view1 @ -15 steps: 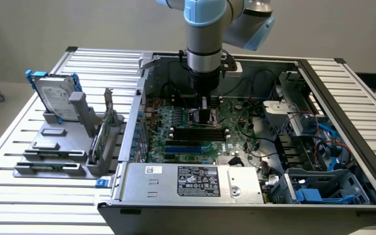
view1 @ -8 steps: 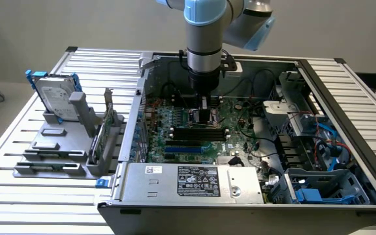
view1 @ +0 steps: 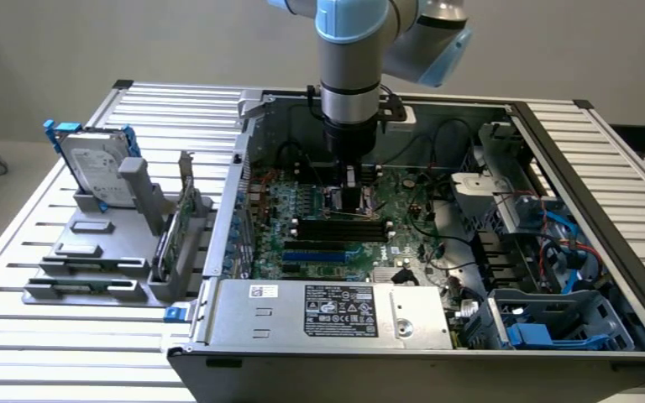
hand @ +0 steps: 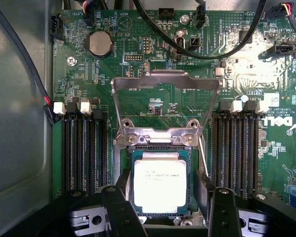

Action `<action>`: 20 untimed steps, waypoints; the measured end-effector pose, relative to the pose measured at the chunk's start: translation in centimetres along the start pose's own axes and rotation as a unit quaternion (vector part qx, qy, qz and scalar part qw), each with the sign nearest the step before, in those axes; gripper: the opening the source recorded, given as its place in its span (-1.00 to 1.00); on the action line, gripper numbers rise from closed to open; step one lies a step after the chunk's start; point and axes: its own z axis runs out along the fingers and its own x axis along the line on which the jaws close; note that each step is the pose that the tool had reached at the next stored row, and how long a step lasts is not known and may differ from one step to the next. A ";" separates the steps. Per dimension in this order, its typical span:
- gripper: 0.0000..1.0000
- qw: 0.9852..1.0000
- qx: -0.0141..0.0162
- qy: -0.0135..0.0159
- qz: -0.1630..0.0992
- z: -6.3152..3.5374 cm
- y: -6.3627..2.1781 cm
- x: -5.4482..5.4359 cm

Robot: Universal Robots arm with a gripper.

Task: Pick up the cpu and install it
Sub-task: 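Place the cpu into insertion slot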

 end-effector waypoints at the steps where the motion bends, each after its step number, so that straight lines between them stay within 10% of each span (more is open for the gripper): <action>1: 0.25 1.000 0.000 0.000 0.000 -0.03 0.00 0.0; 20: 0.20 1.000 0.000 0.000 0.000 -3.01 -0.01 0.0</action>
